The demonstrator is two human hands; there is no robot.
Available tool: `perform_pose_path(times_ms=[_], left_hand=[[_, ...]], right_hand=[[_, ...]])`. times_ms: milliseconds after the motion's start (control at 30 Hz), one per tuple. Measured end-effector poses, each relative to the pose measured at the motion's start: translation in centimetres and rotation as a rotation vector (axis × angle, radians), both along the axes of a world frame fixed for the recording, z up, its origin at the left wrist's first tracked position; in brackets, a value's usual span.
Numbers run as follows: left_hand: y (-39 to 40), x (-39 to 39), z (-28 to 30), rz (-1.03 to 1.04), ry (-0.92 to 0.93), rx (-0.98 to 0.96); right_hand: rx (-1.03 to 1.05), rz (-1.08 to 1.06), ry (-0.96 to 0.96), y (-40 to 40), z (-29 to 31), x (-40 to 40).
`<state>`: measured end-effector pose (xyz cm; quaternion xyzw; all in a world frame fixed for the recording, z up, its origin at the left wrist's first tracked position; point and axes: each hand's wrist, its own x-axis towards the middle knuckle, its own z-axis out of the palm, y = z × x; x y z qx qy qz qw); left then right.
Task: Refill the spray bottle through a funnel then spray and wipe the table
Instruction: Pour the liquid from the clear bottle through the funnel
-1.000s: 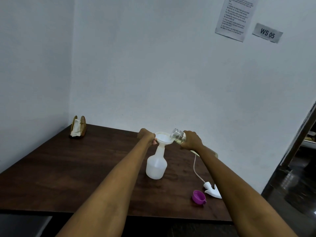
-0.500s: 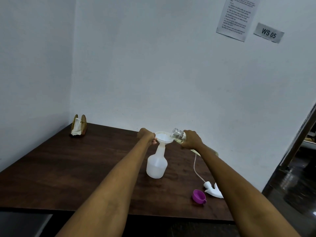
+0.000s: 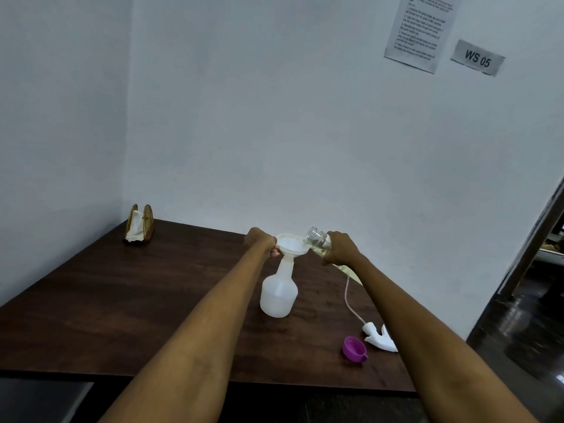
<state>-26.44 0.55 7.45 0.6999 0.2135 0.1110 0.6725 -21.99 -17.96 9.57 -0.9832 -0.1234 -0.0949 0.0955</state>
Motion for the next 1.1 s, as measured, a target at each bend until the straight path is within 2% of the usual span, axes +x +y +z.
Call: perform_pose_path(times_ms=[433, 1100], left_hand=[[0.1, 0.1, -0.2, 0.009, -0.002, -0.003], [0.2, -0.3, -0.1, 0.007, -0.006, 0.023]], right_hand=[[-0.077, 0.009, -0.013, 0.6, 0.8, -0.5], [-0.074, 0.032, -0.009, 1.0, 1.0, -0.8]])
